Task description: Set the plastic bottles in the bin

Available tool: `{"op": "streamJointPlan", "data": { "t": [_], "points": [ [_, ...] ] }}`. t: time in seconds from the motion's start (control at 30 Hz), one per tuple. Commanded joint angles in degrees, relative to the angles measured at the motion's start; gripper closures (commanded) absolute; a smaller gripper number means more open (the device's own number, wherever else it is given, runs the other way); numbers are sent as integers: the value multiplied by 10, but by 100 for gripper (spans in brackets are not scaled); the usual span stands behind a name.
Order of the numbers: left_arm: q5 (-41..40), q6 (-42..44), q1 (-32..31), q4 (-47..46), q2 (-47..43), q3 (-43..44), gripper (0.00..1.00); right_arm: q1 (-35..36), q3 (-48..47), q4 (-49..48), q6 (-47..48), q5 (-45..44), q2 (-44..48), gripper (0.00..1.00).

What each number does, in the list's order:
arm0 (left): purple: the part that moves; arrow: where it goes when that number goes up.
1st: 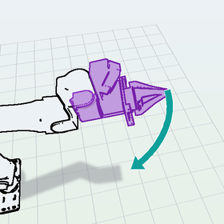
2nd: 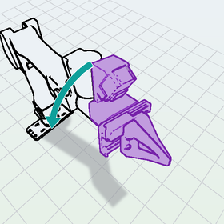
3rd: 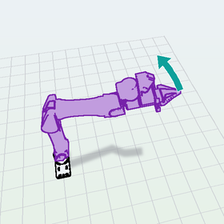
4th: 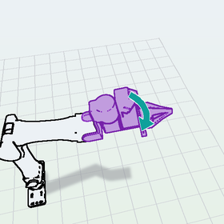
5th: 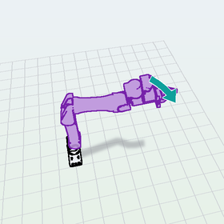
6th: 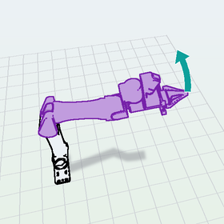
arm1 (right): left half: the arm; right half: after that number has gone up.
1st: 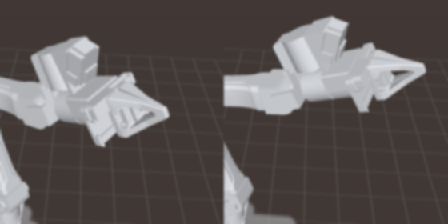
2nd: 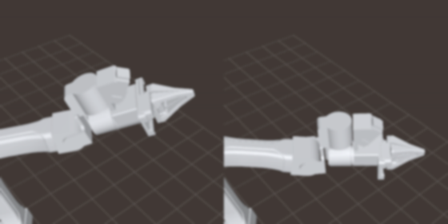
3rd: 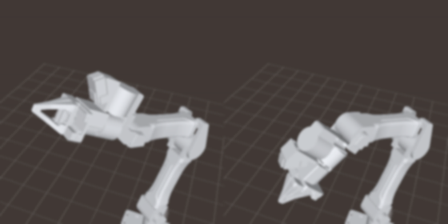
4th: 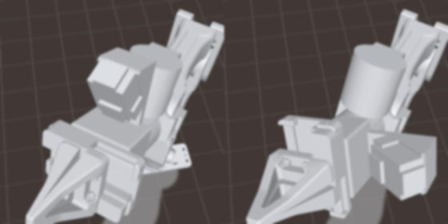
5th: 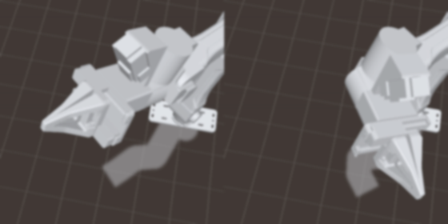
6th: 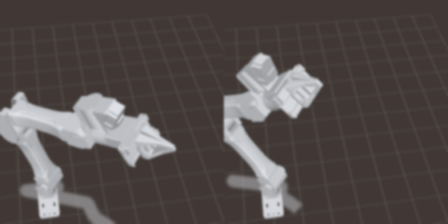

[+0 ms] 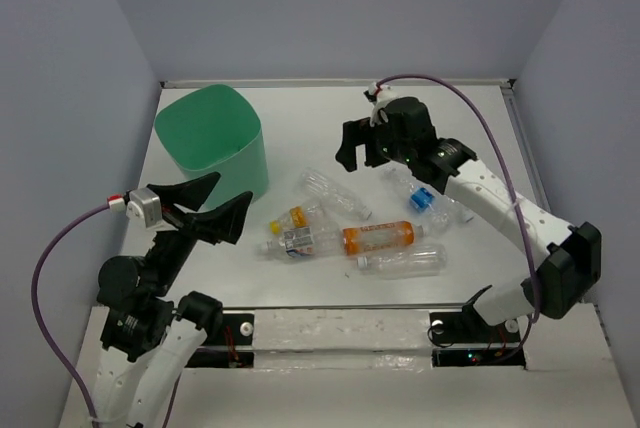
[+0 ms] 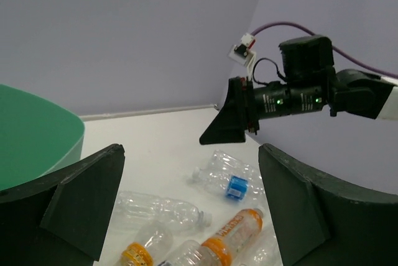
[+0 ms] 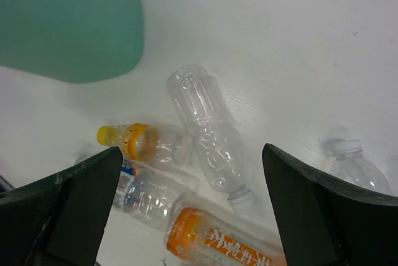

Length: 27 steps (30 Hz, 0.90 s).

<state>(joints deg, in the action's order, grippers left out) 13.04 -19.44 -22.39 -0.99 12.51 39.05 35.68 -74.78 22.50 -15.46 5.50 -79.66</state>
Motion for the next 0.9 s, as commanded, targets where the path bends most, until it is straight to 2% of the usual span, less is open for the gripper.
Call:
{"op": "streamJointPlan", "data": {
  "t": [0.0,0.23,0.27,0.37,0.63,0.87],
  "points": [
    [-64,13,4,-9,-14,-2,1,42,-55,26,83,-80,-92,0],
    [-79,15,6,5,-32,-4,1,98,-198,92,148,-135,-269,4],
    [-79,15,7,5,-34,-4,1,98,-222,98,148,-136,-303,7],
    [-77,15,7,6,-37,-4,1,98,-248,100,166,-136,-348,8],
    [-91,14,2,9,-49,-4,1,98,-304,123,186,-139,-428,10],
    [-92,14,-5,8,-50,-3,1,98,-330,130,205,-158,-470,18]
  ]
}}
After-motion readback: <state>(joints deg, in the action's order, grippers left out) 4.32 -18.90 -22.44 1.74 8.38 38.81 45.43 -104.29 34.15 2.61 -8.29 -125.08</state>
